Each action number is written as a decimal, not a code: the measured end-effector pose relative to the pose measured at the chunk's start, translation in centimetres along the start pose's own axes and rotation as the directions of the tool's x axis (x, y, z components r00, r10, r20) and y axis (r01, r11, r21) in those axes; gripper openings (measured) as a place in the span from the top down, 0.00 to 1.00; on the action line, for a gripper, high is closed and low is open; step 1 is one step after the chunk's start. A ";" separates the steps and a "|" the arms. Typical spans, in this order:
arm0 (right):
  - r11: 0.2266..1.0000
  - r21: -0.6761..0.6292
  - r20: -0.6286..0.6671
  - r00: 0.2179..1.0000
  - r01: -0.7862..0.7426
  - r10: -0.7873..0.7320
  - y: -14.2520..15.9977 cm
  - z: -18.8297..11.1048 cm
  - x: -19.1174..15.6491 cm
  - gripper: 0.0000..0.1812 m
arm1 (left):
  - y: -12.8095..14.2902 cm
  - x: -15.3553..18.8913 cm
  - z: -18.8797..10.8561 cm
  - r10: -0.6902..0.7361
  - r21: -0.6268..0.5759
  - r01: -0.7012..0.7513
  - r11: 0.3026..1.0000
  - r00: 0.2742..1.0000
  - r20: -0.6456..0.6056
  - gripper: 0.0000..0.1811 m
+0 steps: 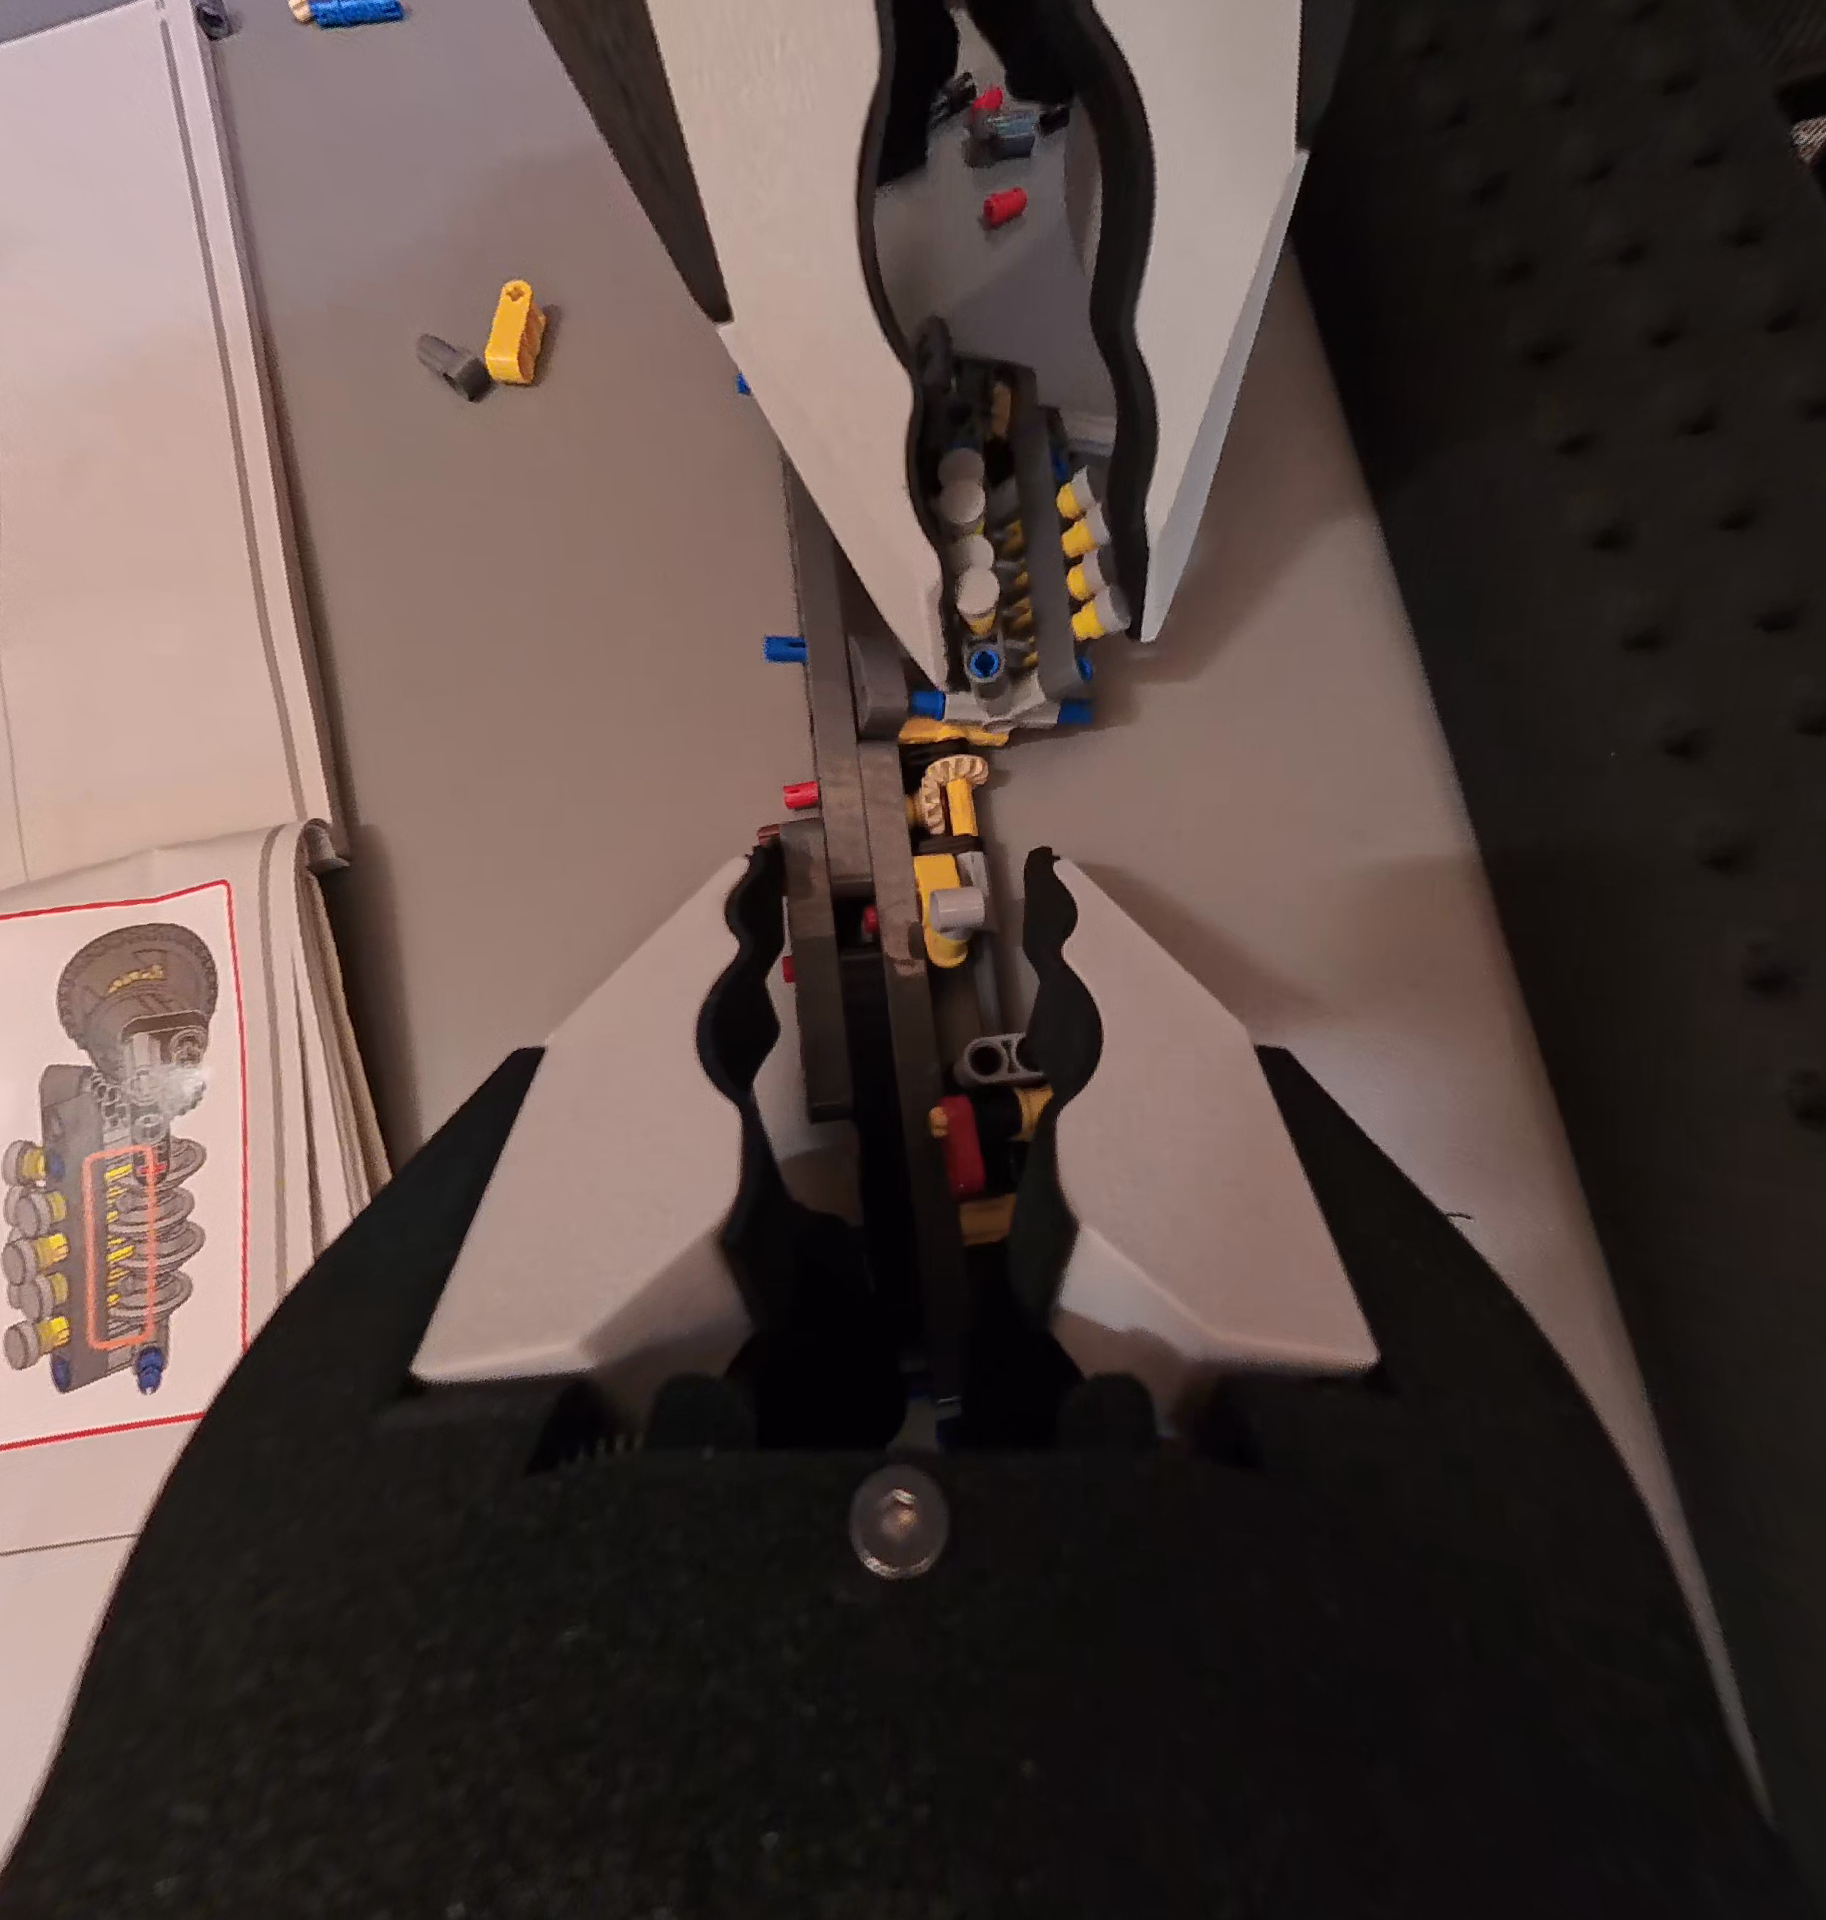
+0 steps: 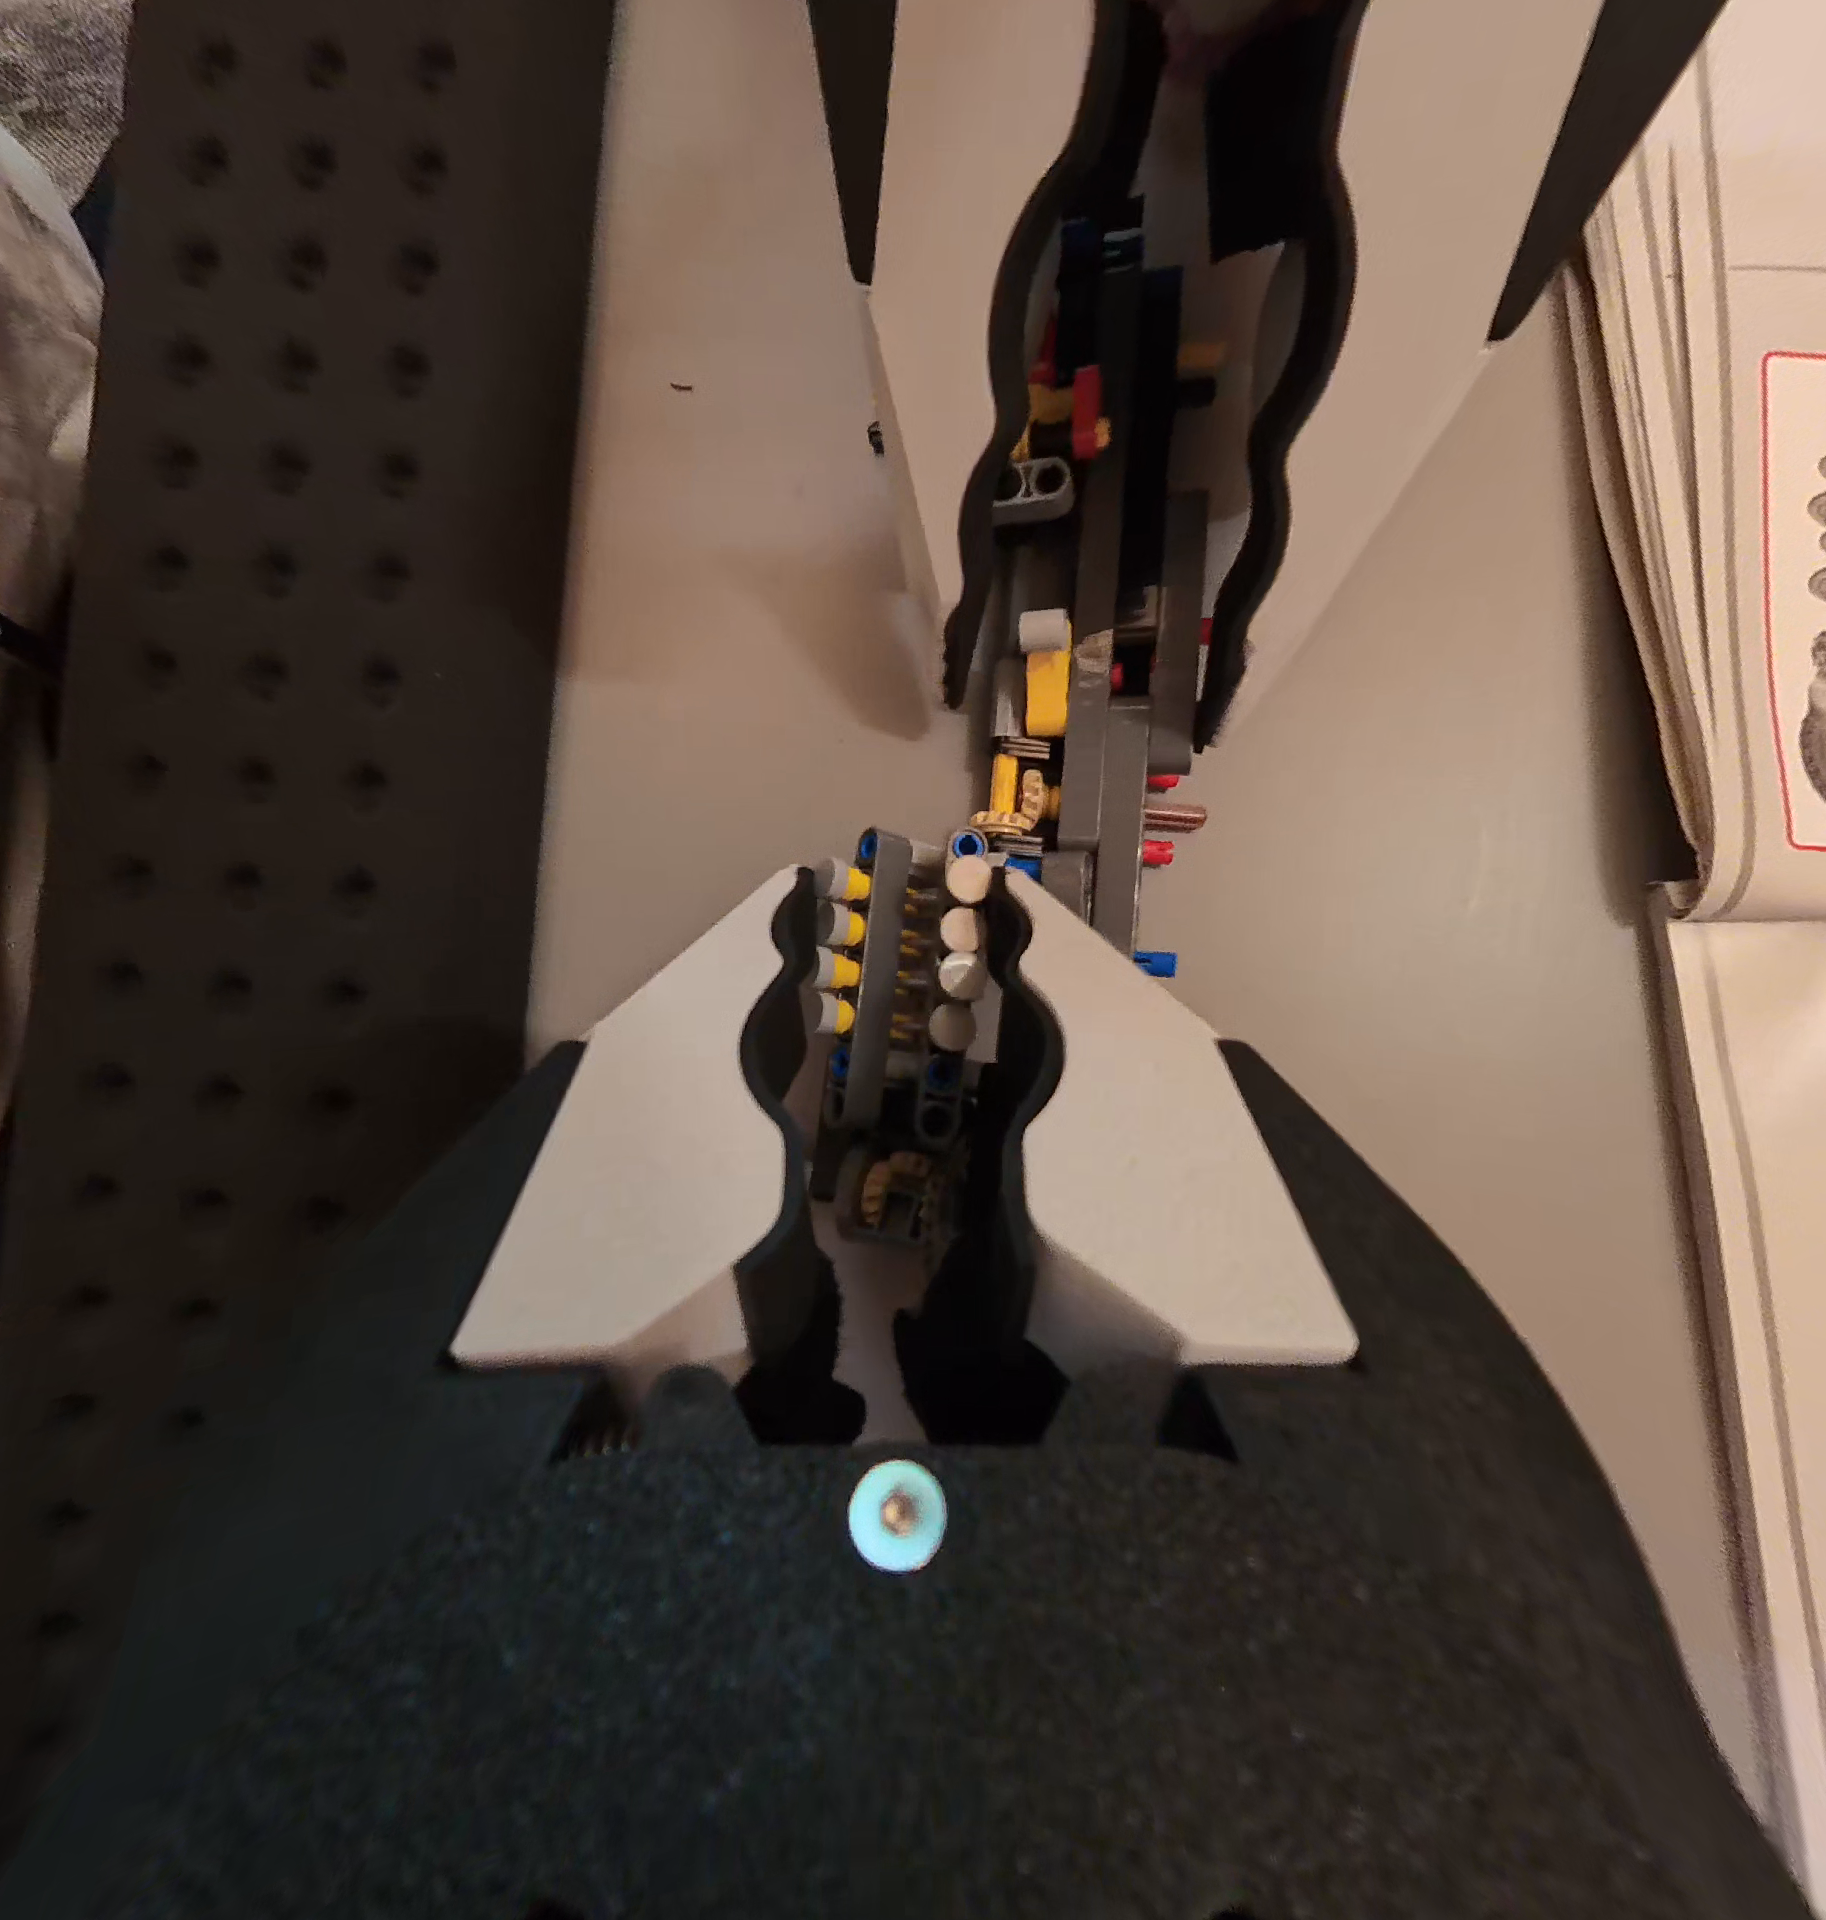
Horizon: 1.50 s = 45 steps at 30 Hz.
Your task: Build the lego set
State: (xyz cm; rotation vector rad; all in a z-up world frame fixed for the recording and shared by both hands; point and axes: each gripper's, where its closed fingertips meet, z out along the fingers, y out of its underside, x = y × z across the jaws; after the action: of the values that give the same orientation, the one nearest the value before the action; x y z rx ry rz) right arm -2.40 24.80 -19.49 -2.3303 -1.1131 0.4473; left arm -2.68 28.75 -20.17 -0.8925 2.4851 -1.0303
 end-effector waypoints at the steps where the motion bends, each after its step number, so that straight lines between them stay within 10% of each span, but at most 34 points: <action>1: 1.000 0.000 0.001 1.000 0.005 -0.005 0.0 0.0 0.0 0.82 | 0.0 0.0 0.0 0.000 -0.001 0.000 1.000 1.000 -0.001 0.75; 18: 0.952 0.238 -0.179 0.954 -0.194 0.239 1.9 -5.1 2.2 0.78 | -0.1 -0.1 -0.1 0.015 0.001 -0.015 1.000 0.999 0.029 0.75; 28: 0.683 0.414 -0.215 0.664 -0.602 0.716 5.3 -4.5 0.9 0.84 | -0.2 0.0 -0.3 -0.038 -0.015 0.039 0.999 0.998 0.055 0.74; 33: 0.540 0.426 0.034 0.609 -0.726 0.792 5.4 -4.1 1.2 0.81 | -1.3 -0.4 -1.1 -0.104 0.033 0.105 0.994 0.994 -0.023 0.72; 40: 0.639 0.392 0.013 0.699 -0.661 0.715 4.7 -2.5 1.1 0.88 | -5.5 -1.7 0.0 -0.189 0.031 0.196 0.980 0.970 -0.152 0.76; 45: 0.842 0.398 -0.269 0.831 -0.363 0.486 3.5 -3.5 0.6 0.89 | -4.9 -1.9 2.1 -0.181 -0.103 0.162 0.981 0.961 -0.207 0.78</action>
State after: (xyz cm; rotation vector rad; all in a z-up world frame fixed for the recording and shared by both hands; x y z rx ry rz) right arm 1.90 22.31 -18.70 -2.2236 -0.2956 0.3124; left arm 1.86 26.17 -18.02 -1.0926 2.6863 -1.1385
